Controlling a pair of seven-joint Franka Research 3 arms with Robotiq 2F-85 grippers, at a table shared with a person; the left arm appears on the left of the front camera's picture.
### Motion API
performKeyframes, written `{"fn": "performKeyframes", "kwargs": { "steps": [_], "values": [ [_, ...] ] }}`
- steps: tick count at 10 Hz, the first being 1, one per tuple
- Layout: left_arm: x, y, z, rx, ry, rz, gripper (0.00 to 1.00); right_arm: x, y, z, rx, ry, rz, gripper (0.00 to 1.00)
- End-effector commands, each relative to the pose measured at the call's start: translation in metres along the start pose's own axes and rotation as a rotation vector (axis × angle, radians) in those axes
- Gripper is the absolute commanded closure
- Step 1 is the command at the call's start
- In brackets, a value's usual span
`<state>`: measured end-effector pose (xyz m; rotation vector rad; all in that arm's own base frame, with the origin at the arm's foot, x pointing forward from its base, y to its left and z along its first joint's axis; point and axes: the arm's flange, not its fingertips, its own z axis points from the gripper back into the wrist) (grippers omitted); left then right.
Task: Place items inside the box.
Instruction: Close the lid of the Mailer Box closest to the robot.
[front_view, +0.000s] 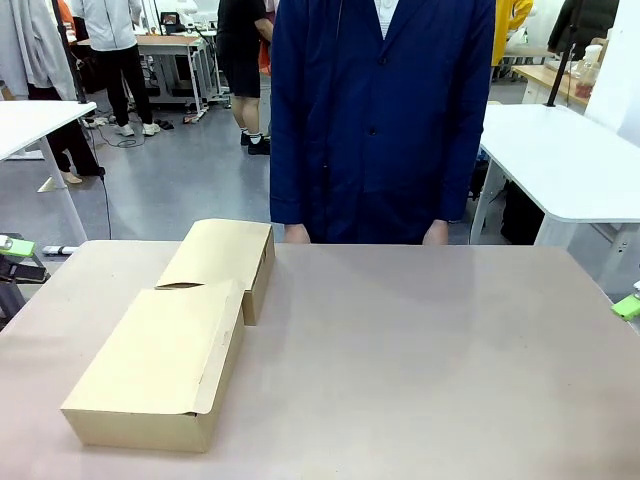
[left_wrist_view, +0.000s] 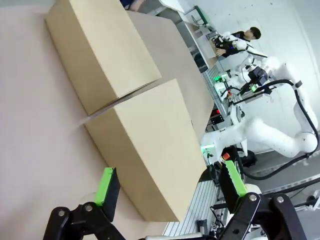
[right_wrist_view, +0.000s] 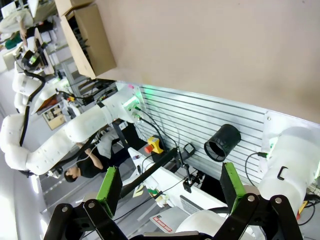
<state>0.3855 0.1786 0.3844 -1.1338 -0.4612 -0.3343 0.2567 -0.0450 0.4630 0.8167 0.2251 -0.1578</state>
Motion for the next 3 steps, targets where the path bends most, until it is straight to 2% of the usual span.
{"fn": "performKeyframes", "kwargs": {
  "steps": [1,3],
  "values": [
    [-0.0062,-0.0008,0.0024,-0.003,0.001,-0.009,0.0,0.0,0.001,-0.0013,0.022,0.001,0.017,0.0],
    [-0.0062,-0.0008,0.0024,-0.003,0.001,-0.009,0.0,0.0,0.001,-0.0013,0.022,0.001,0.017,0.0]
  ]
}}
